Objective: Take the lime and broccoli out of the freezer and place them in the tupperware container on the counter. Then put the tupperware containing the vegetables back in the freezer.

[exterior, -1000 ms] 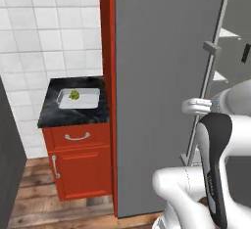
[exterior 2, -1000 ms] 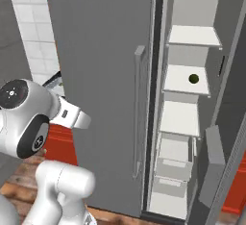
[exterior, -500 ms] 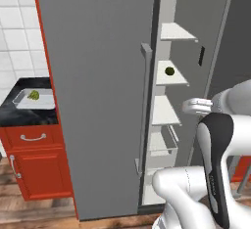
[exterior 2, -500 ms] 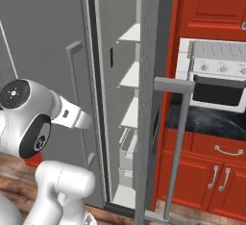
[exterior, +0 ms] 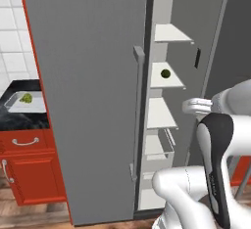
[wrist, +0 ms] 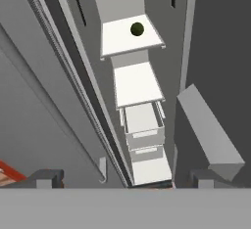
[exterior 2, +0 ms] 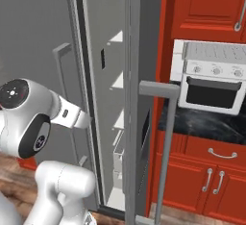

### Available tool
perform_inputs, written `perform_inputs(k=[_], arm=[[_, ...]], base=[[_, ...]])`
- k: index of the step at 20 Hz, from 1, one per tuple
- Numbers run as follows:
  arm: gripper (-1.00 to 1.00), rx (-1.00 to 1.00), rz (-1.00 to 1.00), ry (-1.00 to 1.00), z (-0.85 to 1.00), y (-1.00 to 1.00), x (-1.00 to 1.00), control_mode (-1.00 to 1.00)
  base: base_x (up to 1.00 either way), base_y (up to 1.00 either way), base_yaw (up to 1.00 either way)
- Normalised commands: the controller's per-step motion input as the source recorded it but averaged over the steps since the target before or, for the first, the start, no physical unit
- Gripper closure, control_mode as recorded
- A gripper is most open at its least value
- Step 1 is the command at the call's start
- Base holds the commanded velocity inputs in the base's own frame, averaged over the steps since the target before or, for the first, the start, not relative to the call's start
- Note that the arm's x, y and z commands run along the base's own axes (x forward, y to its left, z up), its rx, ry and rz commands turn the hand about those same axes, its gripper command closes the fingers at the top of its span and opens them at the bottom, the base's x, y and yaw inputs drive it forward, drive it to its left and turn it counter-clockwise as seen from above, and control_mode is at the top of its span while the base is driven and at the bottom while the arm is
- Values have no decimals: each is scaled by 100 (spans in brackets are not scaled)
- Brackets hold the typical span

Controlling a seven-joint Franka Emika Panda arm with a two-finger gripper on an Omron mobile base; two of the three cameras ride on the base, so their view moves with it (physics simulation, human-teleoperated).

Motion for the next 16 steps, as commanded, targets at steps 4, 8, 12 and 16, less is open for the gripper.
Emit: perform_inputs(k=[4, 8, 12, 16], arm=[[-100, 0, 0, 0, 0, 0, 0, 100], [-100, 0, 0, 0, 0, 0, 0, 100], [-100, 8, -3, 0, 2, -53, 13, -100], [-100, 5, -8, 0, 0, -26, 92, -100]], base=[[89, 0, -2], [50, -6, 0], [0, 0, 0], [0, 0, 0]])
